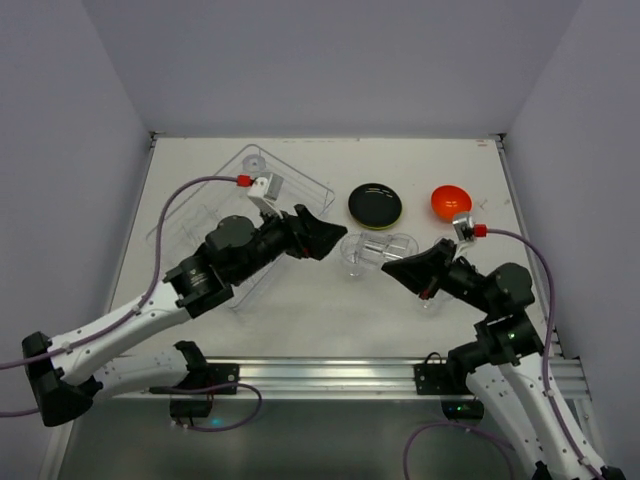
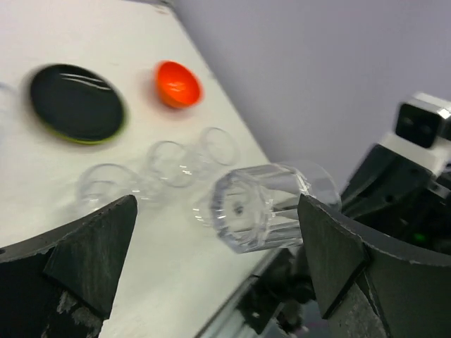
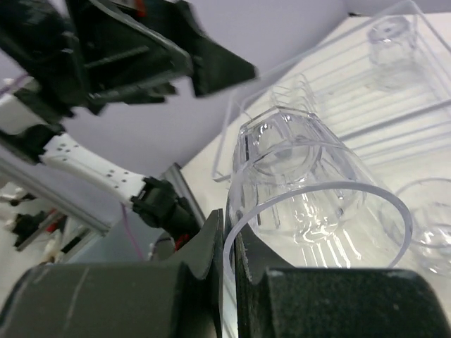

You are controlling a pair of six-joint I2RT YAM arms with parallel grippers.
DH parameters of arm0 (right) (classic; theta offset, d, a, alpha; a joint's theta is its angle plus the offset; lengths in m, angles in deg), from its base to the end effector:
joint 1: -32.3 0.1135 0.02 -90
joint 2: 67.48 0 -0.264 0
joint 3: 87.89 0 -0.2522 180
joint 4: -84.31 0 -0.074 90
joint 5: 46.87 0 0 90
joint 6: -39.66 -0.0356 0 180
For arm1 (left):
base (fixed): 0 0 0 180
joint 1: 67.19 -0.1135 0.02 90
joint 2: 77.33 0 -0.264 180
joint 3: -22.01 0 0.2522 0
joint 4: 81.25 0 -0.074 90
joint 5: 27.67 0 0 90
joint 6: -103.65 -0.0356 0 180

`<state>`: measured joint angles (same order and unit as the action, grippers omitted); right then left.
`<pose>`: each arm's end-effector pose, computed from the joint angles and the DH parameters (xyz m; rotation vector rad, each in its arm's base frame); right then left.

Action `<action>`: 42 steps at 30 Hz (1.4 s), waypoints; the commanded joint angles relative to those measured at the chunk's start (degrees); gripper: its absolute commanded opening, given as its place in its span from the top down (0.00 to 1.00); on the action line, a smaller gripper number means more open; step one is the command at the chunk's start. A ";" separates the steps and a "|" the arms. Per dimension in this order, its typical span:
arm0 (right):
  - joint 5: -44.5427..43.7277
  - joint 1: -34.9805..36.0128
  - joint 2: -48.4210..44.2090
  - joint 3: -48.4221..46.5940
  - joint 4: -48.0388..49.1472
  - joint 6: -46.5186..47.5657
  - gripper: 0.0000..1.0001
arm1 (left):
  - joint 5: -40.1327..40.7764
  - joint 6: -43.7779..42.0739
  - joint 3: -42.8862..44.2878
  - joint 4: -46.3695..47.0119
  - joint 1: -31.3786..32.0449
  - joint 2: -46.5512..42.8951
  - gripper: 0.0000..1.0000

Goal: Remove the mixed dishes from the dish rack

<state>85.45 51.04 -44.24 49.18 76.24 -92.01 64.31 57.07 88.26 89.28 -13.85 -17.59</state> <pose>0.0994 0.0590 0.3229 -0.3782 1.5246 1.3503 0.1484 -0.1974 0.3645 0.1248 1.7752 -1.2428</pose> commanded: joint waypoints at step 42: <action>-49.71 31.79 57.26 -30.78 -53.25 15.92 1.00 | 47.50 -13.45 -3.71 -47.18 -1.05 -19.40 0.00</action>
<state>34.05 82.72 12.16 17.80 19.19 -77.41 109.29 43.97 84.75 40.72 -14.63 -36.54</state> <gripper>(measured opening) 0.051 0.997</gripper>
